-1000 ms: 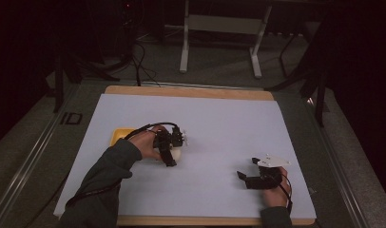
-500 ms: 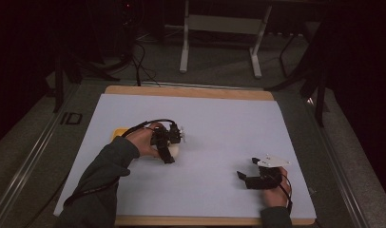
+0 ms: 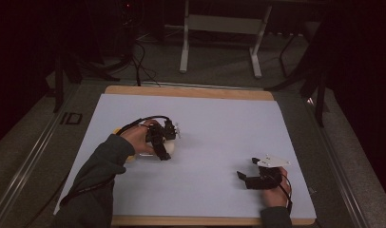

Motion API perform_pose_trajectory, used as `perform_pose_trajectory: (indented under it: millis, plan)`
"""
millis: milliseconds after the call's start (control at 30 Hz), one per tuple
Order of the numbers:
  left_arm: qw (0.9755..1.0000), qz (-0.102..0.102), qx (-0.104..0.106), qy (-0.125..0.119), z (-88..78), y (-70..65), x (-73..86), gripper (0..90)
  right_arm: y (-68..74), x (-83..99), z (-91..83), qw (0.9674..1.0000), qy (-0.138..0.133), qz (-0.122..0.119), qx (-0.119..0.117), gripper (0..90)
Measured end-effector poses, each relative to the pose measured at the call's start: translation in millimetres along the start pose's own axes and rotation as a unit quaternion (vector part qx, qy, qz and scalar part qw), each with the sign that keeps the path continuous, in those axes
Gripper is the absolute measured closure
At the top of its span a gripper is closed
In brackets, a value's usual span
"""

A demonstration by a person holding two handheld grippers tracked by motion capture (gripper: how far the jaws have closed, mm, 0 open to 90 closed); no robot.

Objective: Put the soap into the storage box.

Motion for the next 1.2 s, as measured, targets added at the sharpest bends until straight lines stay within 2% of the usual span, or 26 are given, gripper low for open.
perform_pose_trajectory:
  millis: [700,1200]
  plan:
    - [0.9994,-0.029,-0.01,-0.014,-15.6,15.6,12.4,25.5,0.1,0.0,0.0,1.0,0.0,-0.001,0.0,14.2]
    - [0.998,-0.058,-0.011,-0.024,-22.0,25.1,24.9,25.5,0.4,0.0,0.1,1.0,0.0,-0.001,0.001,14.2]
Point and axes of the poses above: each handheld gripper's, and its own axes: z roughly forward along the jaws, x roughly out of its underside, y roughly to its left, the point moved 3 cm from there along z, roughly forward along the jaws, and after that the axes turned 2 degrees about z, right-handed, at the moved point
